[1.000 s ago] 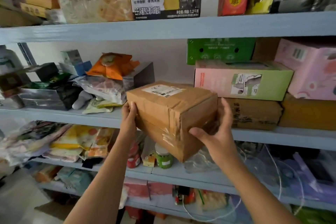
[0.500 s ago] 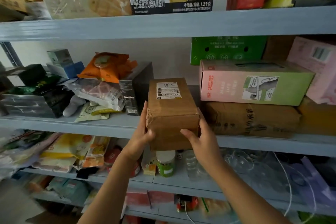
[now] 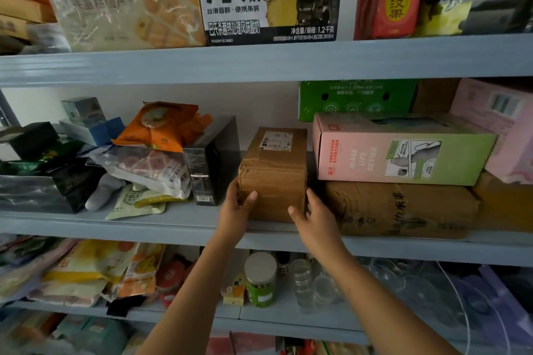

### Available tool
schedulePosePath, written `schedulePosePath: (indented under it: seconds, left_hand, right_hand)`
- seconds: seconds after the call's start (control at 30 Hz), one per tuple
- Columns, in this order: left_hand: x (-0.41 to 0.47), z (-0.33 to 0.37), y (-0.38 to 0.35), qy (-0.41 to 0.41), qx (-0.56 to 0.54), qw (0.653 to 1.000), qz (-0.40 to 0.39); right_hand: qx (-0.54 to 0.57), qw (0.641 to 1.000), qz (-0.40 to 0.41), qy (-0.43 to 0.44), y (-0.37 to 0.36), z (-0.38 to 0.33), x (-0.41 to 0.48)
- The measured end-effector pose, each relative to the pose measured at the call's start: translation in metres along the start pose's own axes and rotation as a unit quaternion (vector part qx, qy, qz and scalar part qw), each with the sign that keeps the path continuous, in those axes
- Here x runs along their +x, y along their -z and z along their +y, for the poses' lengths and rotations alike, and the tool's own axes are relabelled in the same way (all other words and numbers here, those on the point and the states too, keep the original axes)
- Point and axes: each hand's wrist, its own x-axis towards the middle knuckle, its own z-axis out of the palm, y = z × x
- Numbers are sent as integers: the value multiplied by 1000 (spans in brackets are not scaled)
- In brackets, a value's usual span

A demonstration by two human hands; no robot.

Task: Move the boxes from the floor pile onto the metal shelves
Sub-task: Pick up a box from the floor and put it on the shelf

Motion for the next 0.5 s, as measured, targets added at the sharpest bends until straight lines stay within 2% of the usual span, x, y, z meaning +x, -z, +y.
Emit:
schedulePosePath:
  seconds: [0.13,0.33,0.5]
  left_hand:
    - [13,1,-11,4,18,1000,-22]
    - [18,4,-30,-1,23,1000,13]
    - [26,5,-32,9,27,999,28]
  right_hand:
    - [-12,1000,13,-21,3,-3,6]
    - [-40,998,37,-11,7,-7,-8]
    - [-40,999,-3,-1,5,-16,6]
